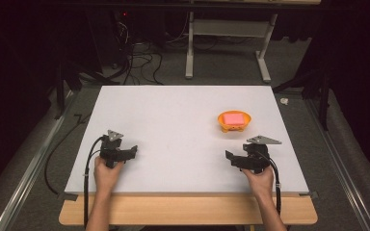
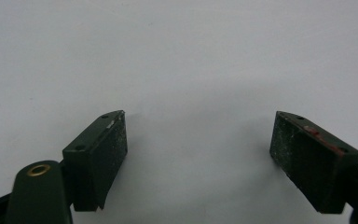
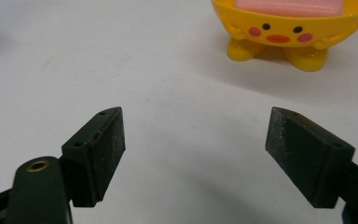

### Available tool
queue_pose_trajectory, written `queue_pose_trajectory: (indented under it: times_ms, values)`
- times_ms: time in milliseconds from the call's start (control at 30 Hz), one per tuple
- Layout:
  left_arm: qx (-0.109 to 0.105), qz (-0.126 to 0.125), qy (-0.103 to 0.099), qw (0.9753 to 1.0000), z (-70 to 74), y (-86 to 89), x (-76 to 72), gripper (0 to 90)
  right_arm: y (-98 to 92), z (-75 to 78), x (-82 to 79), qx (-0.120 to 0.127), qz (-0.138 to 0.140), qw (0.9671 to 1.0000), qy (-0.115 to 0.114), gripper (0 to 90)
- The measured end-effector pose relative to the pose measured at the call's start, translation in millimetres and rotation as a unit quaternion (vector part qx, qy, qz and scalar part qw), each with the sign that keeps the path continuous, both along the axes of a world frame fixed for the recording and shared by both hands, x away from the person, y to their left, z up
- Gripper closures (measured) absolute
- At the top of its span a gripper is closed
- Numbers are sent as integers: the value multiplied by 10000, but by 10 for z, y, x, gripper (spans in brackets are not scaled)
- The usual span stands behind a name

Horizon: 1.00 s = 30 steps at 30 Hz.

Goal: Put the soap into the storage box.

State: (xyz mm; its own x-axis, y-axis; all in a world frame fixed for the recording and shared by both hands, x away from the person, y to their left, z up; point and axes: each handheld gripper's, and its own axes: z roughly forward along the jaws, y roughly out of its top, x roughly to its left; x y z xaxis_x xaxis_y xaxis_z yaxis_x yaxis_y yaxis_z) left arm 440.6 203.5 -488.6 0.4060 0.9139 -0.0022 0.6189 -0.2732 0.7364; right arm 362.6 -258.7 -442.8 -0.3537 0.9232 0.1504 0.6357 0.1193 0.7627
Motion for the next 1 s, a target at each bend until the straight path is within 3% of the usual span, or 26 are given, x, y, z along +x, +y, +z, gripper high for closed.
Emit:
queue_pose_trajectory:
  times_ms: [1000]
  values:
    - [-1,2,0,10000,0,0,0,192,106,-263,171,-434,5,9989,168,225]
